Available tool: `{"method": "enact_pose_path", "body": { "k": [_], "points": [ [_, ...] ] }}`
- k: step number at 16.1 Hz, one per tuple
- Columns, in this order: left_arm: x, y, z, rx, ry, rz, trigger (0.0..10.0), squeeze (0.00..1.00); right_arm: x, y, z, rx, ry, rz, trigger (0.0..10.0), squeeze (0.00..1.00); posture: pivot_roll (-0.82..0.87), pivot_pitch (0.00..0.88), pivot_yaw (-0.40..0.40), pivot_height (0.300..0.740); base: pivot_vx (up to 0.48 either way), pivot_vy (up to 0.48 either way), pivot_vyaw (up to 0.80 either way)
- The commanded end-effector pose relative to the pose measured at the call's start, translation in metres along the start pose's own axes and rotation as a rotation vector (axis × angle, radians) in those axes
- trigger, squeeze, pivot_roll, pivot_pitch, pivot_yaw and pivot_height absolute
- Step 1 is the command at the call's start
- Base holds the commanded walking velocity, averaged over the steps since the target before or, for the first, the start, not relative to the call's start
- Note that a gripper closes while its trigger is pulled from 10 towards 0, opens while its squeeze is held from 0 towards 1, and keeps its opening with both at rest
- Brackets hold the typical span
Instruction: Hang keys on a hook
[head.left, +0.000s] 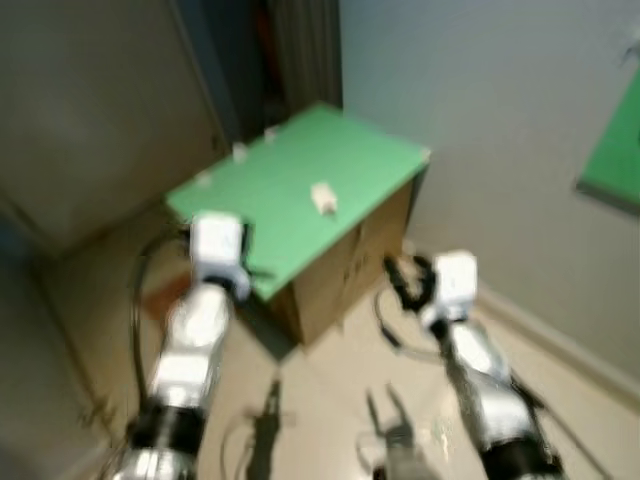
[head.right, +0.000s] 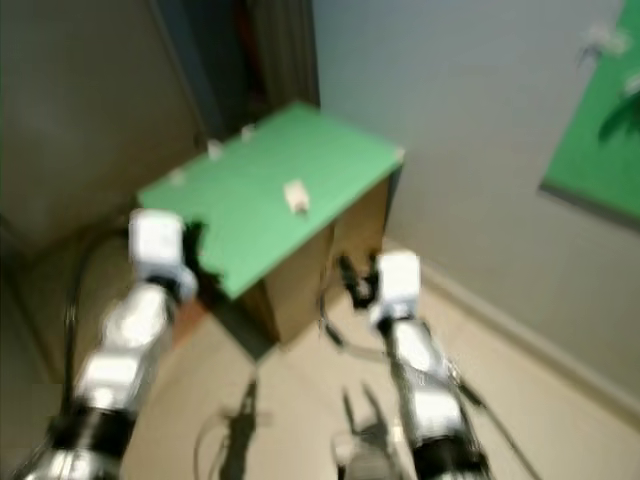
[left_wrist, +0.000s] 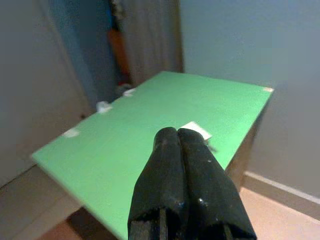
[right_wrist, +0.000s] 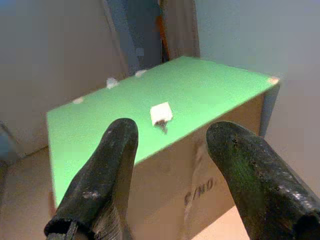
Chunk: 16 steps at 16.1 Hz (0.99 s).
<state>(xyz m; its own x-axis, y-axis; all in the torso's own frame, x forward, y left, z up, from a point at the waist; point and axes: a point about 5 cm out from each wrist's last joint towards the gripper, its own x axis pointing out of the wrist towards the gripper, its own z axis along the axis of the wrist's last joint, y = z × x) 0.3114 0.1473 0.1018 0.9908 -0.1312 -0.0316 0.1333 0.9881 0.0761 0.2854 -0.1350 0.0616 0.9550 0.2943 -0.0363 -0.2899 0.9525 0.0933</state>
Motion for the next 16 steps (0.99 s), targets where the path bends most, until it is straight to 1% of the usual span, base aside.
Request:
{"method": "enact_pose_path", "body": {
  "k": [1,5,8,10,14,15,16],
  "points": [
    [0.001,0.010,0.000,0.025,0.019,0.032,10.0,0.00,0.005,0.012,0.003,0.004,-0.010,0.043,10.0,0.00,-0.19,0.053,0.113,0.736,0.480,0.000,0.00],
    [0.002,0.009,0.000,0.028,0.022,0.023,10.0,0.00,0.004,0.014,0.003,0.006,-0.003,0.050,10.0,0.00,-0.19,0.056,0.113,0.736,0.480,0.000,0.00],
    [0.003,0.006,-0.001,0.058,0.033,0.014,10.0,0.00,0.005,0.015,0.003,0.011,0.001,0.057,10.0,0.00,-0.19,0.056,0.110,0.736,0.480,0.000,0.00],
    [0.005,0.004,0.000,0.060,0.035,0.004,10.0,0.00,0.006,0.016,0.003,0.010,0.002,0.064,10.0,0.00,-0.18,0.058,0.108,0.736,0.480,0.000,0.00],
    [0.007,-0.004,0.001,0.131,0.030,-0.050,10.0,0.00,0.005,0.018,0.001,0.005,0.017,0.071,10.0,0.00,-0.18,0.066,0.110,0.736,0.480,0.000,0.00],
    [0.007,-0.005,0.000,0.133,0.039,-0.058,10.0,0.00,0.005,0.018,0.001,0.004,0.018,0.073,10.0,0.00,-0.18,0.067,0.111,0.736,0.480,0.000,0.00],
    [0.006,-0.006,0.001,0.157,0.027,-0.034,10.0,0.00,0.005,0.019,0.000,0.004,0.021,0.072,10.0,0.00,-0.18,0.073,0.113,0.736,0.000,0.000,0.00]
  ]
}}
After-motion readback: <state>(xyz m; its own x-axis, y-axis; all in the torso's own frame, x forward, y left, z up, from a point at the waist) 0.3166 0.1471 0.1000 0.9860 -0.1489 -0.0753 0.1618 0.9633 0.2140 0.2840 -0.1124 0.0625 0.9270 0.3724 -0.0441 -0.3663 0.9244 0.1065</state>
